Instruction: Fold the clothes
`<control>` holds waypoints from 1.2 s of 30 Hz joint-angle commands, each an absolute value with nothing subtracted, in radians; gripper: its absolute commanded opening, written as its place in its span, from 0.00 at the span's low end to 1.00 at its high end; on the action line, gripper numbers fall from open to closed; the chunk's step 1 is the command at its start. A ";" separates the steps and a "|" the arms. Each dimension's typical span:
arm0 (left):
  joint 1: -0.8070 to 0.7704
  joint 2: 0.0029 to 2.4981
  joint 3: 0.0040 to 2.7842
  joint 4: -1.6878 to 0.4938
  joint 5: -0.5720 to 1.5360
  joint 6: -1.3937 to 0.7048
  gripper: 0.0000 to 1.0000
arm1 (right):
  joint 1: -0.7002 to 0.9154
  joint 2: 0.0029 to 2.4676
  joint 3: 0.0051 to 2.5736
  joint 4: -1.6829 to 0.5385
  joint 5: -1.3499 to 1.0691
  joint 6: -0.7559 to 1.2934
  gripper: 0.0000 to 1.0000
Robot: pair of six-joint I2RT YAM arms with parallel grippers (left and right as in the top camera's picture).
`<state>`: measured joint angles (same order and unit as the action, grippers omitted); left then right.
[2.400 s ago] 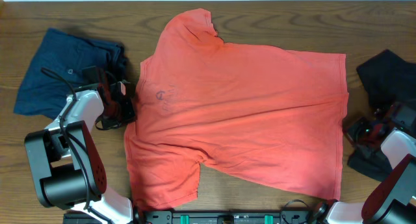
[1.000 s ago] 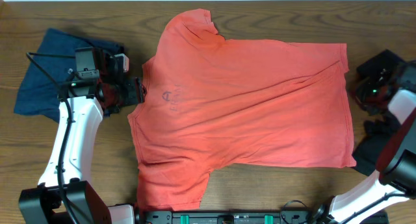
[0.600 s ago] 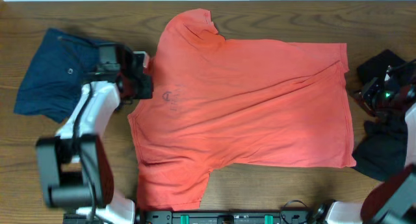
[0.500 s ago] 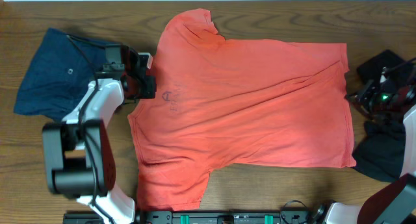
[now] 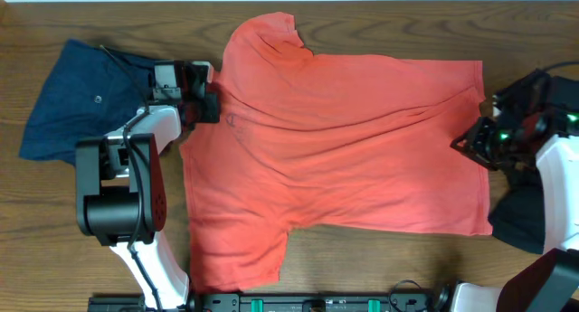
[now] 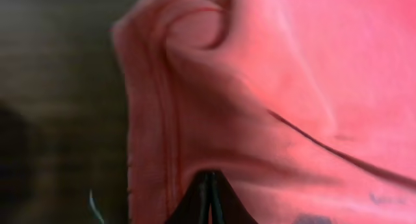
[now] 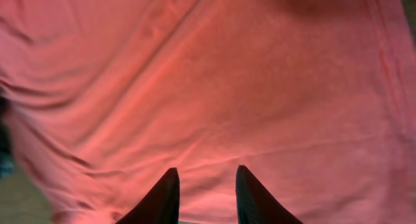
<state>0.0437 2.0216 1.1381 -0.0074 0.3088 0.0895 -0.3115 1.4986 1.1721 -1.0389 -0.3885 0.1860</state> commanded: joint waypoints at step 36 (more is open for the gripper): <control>0.052 1.409 1.206 -0.782 0.165 -0.036 0.59 | -0.424 1.855 0.909 -0.331 -0.093 0.426 0.10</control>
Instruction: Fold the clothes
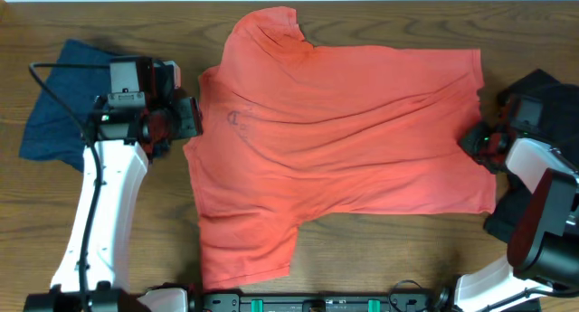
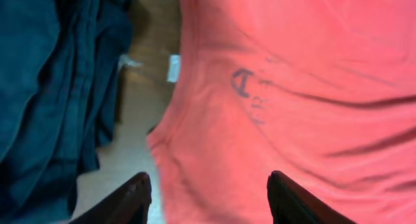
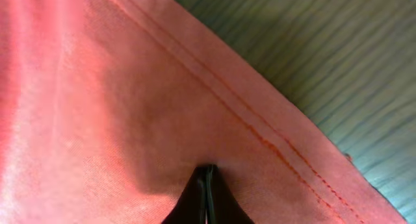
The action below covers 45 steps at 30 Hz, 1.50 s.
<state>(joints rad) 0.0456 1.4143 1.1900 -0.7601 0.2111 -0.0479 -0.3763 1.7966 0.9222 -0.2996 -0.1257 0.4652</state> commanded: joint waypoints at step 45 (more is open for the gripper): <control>-0.448 1.423 0.588 -0.846 0.352 -0.519 0.75 | -0.457 1.455 1.027 -0.841 -0.299 0.264 0.49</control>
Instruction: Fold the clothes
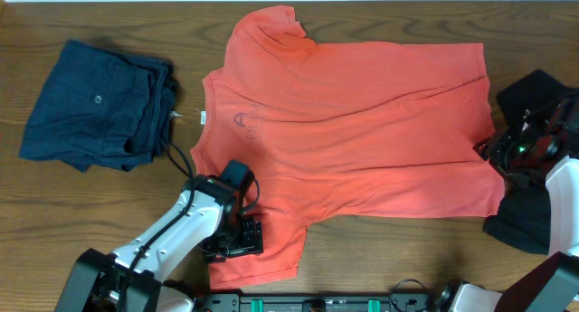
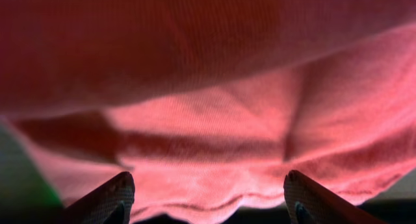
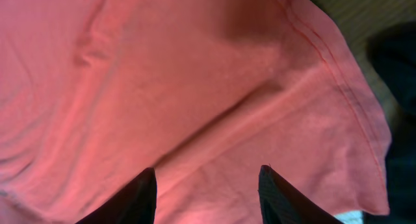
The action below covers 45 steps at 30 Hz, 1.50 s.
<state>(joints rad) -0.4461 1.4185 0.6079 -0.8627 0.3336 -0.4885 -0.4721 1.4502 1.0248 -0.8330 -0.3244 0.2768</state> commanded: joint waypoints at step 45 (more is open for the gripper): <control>-0.363 1.213 0.785 -0.979 0.241 -0.480 0.06 | -0.649 1.461 0.812 -0.945 -0.060 0.467 0.50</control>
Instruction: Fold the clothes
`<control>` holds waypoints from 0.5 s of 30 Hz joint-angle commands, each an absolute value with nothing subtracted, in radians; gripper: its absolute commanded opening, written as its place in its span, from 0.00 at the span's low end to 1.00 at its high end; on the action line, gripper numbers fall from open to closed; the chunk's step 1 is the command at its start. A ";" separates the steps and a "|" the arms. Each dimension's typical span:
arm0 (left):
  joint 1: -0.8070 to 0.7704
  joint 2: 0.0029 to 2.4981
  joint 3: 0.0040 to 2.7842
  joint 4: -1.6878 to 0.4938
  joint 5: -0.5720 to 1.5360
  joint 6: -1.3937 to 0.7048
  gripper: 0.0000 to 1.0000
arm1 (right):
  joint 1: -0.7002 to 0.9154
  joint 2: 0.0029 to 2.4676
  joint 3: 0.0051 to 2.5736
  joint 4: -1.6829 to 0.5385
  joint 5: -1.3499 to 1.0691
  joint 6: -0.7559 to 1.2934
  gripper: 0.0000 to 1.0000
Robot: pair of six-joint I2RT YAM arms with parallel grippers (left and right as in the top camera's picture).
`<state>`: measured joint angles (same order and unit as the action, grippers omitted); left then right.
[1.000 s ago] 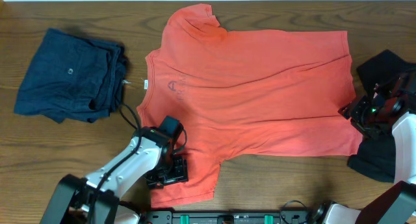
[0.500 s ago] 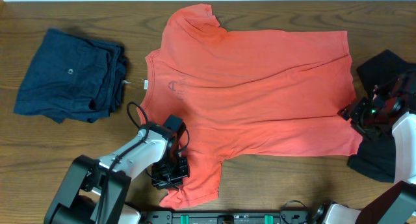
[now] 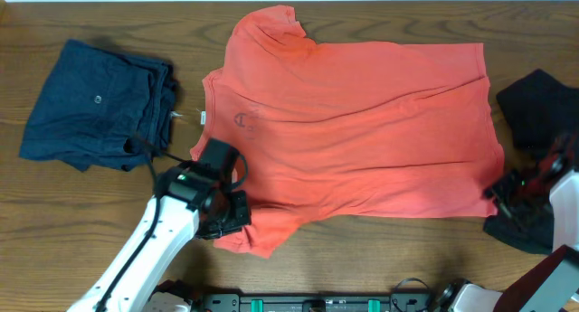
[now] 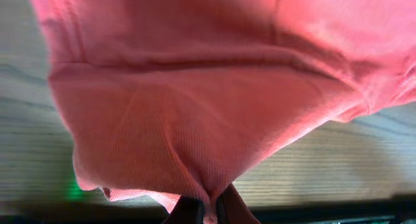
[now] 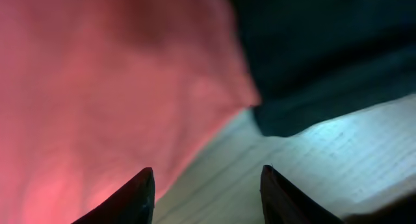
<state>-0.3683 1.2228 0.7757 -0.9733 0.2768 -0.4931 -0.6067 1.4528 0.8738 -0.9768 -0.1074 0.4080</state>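
Note:
A red T-shirt (image 3: 362,122) lies spread on the wooden table (image 3: 380,258), collar to the left and hem to the right. Its near sleeve (image 3: 262,231) is bunched up against the body. My left gripper (image 3: 228,214) is at that sleeve's left edge, and in the left wrist view the gripper (image 4: 207,211) is shut on a pinch of the red cloth (image 4: 195,87). My right gripper (image 3: 503,191) sits at the hem's near right corner. In the right wrist view the gripper (image 5: 211,195) stands wide open over bare wood, with the shirt's corner (image 5: 97,87) to its left.
Folded navy shorts (image 3: 95,104) lie at the far left. A black garment (image 3: 538,104) lies at the right edge, with more black cloth (image 3: 520,229) just under my right arm. The table's front rail (image 3: 317,303) runs along the near edge.
My left gripper was open on the flat near sleeve; it is now shut on the sleeve, which is drawn up toward the body. My right gripper, still open, has moved to the hem's near corner.
First my left gripper was shut on the collar edge and the right was open at the hem. Then the left was open beside the collar, the right shut on the hem, and the shirt lay flatter. Then both were open, the left over the near sleeve, which it now holds.

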 commanded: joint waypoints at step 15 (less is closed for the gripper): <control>-0.362 1.211 0.789 -1.015 0.178 -0.492 0.06 | -0.688 1.461 0.641 -0.646 -0.264 0.412 0.48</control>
<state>-0.3679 1.2163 0.7757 -0.9955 0.2359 -0.4934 -0.6827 1.4597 0.6525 -0.6502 -0.2237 0.4164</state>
